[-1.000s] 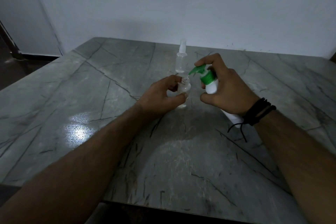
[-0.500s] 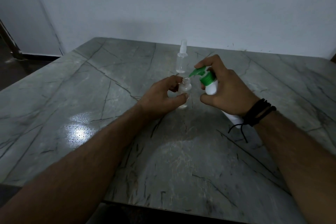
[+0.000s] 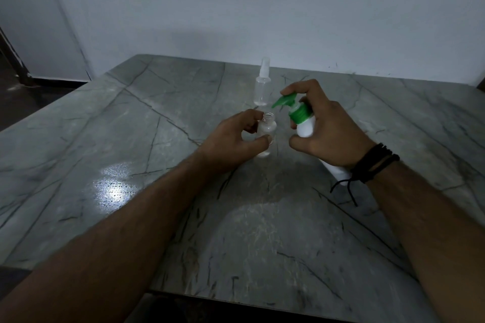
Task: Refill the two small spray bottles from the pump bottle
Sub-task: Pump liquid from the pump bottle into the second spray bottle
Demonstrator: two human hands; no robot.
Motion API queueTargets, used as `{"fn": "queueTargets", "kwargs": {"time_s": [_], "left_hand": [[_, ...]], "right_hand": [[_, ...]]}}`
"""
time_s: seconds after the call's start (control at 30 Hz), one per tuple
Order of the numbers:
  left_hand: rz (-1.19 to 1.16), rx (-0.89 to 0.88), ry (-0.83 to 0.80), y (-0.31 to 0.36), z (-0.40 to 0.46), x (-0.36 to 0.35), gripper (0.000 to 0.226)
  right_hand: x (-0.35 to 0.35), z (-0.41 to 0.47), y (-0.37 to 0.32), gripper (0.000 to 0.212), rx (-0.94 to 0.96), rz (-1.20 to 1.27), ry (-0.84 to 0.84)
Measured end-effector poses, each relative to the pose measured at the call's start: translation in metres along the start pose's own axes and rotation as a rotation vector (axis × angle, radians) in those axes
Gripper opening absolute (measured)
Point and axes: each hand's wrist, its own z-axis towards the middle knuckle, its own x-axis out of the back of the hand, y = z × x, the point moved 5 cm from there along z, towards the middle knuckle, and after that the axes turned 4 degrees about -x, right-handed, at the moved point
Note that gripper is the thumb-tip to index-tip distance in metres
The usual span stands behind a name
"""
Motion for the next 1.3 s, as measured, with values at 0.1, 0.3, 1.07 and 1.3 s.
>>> {"fn": "queueTargets", "kwargs": {"time_s": [0.1,0.3,1.07,1.3], "left_hand": [[-0.009,-0.002,-0.003,-0.0002,-0.0004,-0.0004,0.044],[-0.013,0.012,-0.002,0.0001,-0.0002,-0.0005,0.044],[0.01,0.019,-0.005,0.0008,-0.0004,-0.0003,0.045],[-0.004,0.025,-0.003,0.0006,-0.0011,0.0005,0.046]], "right_hand": [[0.0,0.0001,-0.0003,0.074,0.006,-0.01,-0.006],[0.0016,0.0017,0.0021,0.066,-0.021,0.011,-0.009],[-0.0004,0.0029,0.0018,0.065,-0.008,0.012,-0.018],[-0.0004,0.0013,0.0,0.072,0.011,0.002,-0.006]]}}
